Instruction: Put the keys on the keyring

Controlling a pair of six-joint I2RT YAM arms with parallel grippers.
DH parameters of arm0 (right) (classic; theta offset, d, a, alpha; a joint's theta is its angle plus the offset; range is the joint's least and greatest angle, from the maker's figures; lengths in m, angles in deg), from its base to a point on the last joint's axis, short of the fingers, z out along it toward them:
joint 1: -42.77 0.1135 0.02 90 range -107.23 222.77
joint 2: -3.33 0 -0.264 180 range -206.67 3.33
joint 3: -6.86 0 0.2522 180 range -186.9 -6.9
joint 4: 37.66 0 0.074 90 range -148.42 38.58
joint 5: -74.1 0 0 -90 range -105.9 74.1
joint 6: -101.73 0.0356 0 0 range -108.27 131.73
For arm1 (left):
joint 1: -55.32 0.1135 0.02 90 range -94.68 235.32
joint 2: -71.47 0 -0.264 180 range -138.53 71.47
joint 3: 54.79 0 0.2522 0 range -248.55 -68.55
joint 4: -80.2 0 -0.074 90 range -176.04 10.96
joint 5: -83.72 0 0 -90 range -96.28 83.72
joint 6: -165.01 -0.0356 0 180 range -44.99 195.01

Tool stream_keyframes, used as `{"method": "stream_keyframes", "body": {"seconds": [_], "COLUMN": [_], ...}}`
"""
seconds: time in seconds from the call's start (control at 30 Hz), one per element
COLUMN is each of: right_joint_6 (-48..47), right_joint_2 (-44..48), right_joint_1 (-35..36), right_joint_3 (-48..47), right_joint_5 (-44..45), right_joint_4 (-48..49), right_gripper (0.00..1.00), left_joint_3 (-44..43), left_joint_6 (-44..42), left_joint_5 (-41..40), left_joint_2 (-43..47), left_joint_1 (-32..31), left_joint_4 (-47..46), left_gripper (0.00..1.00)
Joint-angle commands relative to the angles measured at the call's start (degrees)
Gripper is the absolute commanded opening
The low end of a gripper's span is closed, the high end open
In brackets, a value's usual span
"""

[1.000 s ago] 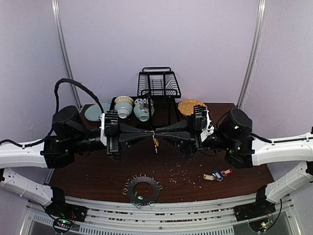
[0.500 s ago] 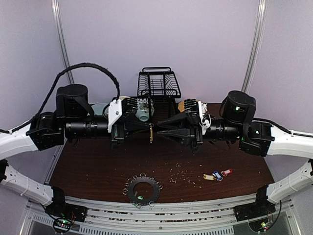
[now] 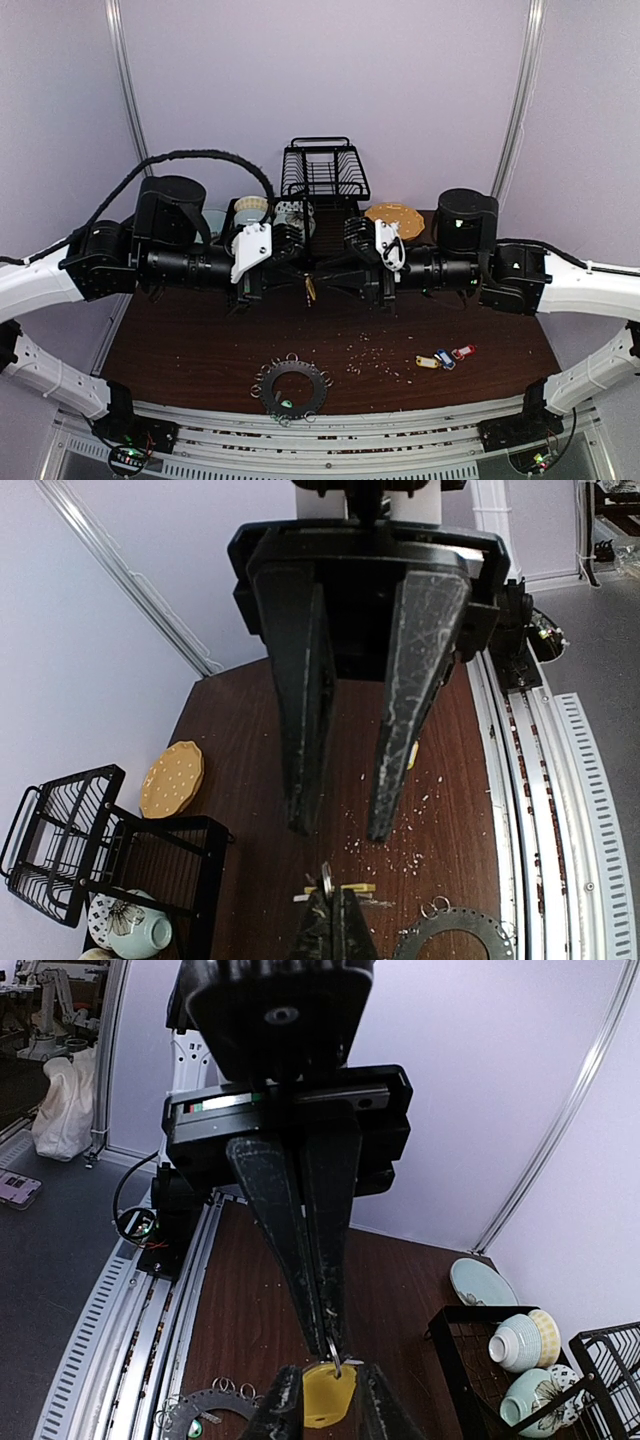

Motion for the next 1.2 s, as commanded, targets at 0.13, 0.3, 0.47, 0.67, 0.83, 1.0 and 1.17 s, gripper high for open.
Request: {"method": "stream_keyframes", "body": {"seconds": [0.13,0.3,0.47,0.67,0.83,1.0,1.17], "right_joint_6": [0.1,0.7,0.9,1.0,0.8,0.1,-0.2], "right_joint_2": [-1.7,-2.7,-2.4,-2.6,-3.2,-3.3,-2.9], "right_joint_1": [-0.1,-0.1,0.0,0.0,0.0,0.0,-0.2], "right_joint_3": [-1.7,-2.6,-2.5,-3.0,-3.3,-3.3,-2.6], "right_joint_5": [2.4,1.6,1.6,1.1,0.3,-1.0,-1.1], "right_joint_4": [0.1,0.3,0.6,0.1,-0.7,-1.3,-1.0], "right_gripper": [0.2,0.21,0.19,0.14,0.03,0.0,0.0], "left_joint_3": [0.8,1.1,1.4,1.6,1.6,1.5,2.1], "left_joint_6": [-0.2,-0.2,-0.4,-0.3,-0.2,-0.1,0.4], "left_joint_5": [1.7,2.8,2.7,2.6,2.6,2.7,2.3], "left_joint_2": [1.7,1.4,1.5,1.5,1.5,1.4,1.8], "left_joint_1": [-0.3,-0.2,-0.2,-0.2,-0.3,-0.2,-0.3], "left_joint_4": [-2.4,-3.0,-2.9,-2.9,-3.0,-3.1,-4.1], "left_gripper": [0.0,0.0,0.0,0.0,0.0,0.0,0.02]}}
